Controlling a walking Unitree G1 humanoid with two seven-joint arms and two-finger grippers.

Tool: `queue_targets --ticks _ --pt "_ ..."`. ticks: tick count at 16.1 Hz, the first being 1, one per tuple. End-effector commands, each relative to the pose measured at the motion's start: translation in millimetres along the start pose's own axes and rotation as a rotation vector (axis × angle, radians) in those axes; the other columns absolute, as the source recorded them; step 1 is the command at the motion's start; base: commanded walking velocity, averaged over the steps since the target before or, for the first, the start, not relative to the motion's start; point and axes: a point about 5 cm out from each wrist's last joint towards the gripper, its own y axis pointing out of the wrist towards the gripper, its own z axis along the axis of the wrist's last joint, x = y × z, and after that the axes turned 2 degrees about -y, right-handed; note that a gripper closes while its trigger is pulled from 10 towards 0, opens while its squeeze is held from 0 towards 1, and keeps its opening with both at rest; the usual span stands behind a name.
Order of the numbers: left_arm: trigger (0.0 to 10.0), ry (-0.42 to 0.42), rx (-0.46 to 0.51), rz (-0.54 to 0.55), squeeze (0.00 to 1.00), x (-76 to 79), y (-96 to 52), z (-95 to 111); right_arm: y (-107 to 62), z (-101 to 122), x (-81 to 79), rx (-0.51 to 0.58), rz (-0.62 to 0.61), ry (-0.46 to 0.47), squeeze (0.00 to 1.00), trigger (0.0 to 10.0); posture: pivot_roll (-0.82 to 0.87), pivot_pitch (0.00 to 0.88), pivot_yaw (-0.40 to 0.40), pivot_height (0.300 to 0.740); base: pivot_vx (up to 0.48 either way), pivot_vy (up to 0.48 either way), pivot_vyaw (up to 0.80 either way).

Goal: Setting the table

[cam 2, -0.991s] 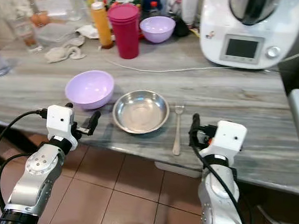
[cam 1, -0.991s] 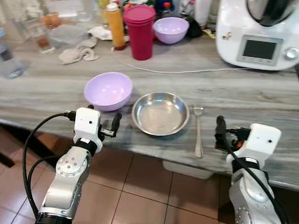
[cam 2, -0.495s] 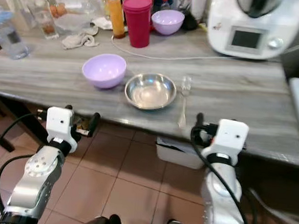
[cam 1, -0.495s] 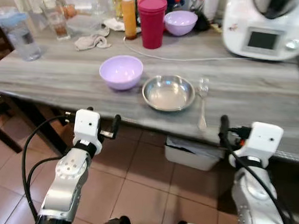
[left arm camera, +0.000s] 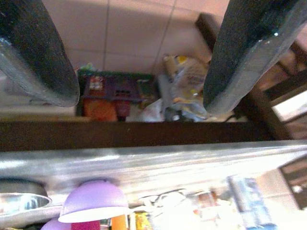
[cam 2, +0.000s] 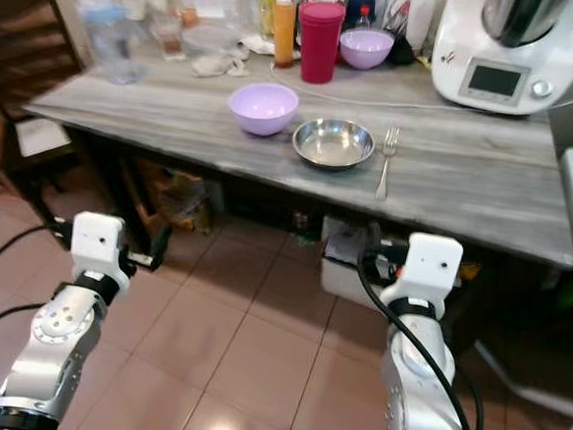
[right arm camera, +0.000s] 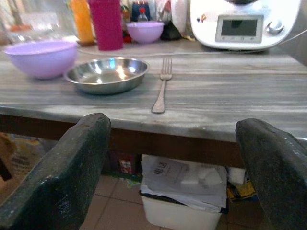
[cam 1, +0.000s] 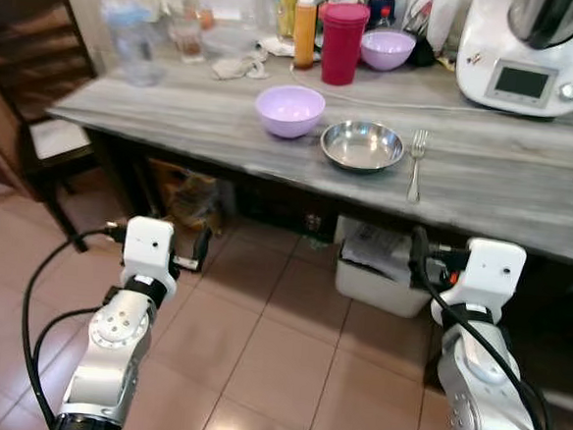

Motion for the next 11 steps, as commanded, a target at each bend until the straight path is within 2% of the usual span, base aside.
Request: queue_targets --ticks 1,6,8,11 --pt "10.0 0.010 -0.011 -0.001 0.00 -0.6 -5.3 -5.4 -0.2 -0.3 3.2 0.010 -0.013 -0.013 0.00 10.0 -0.25 0.013 0.097 0.740 0.000 0.000 0.00" --pt "10.0 -0.020 -0.024 -0.011 0.00 -3.9 -18.7 -15.0 -6.1 -5.0 11.0 0.004 -0.049 -0.015 0.00 10.0 -0.25 0.001 0.099 0.740 0.000 0.000 0.00" --pt "10.0 -0.024 -0.040 -0.011 0.00 -8.8 -30.2 -22.7 -16.2 -10.4 16.3 -0.004 -0.052 -0.021 0.00 10.0 -0.25 0.001 0.099 0.740 0.000 0.000 0.00" --pt "10.0 0.005 -0.101 0.039 0.00 -21.0 -50.4 -40.1 -39.9 -28.4 26.8 -0.072 -0.054 -0.058 0.00 10.0 -0.24 0.029 0.099 0.740 0.000 0.000 0.00"
